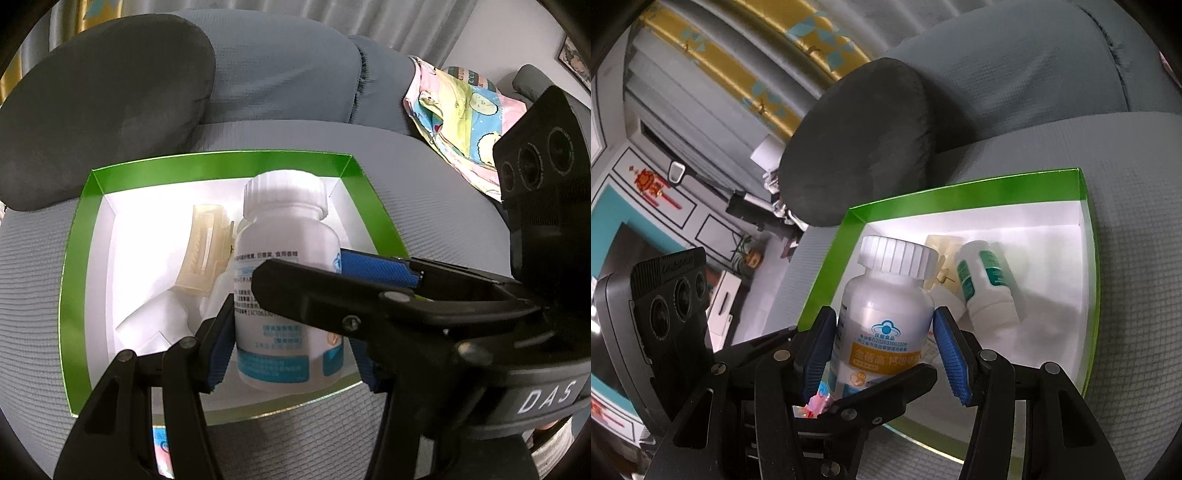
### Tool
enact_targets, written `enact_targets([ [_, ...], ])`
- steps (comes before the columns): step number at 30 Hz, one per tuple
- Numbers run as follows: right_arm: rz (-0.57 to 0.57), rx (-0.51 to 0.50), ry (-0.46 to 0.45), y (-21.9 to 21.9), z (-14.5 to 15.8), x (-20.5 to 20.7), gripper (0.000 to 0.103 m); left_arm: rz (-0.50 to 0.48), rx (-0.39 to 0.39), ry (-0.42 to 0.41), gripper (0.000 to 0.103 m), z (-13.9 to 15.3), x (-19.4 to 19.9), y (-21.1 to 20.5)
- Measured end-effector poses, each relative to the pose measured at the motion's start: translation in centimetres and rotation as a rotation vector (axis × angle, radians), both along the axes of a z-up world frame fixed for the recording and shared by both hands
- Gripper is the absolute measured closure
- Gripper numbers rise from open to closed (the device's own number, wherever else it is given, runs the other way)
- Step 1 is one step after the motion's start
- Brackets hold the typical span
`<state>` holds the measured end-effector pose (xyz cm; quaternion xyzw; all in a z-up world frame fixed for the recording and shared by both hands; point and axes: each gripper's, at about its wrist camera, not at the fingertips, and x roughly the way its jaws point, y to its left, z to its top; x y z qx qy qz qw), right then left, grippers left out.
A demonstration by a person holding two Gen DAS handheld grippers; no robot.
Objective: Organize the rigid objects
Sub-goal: 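Lower the bottle into the box and open the right gripper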
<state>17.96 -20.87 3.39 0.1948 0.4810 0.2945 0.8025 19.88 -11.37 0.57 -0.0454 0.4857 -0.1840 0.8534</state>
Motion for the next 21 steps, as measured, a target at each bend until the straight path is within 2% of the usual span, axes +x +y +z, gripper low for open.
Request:
enact_targets([
  [21, -0.006, -0.051, 0.035, 1.3, -2.0, 1.7, 0.046, 0.021, 0.008, 0.04, 0.048, -1.7, 2.0, 0.0],
])
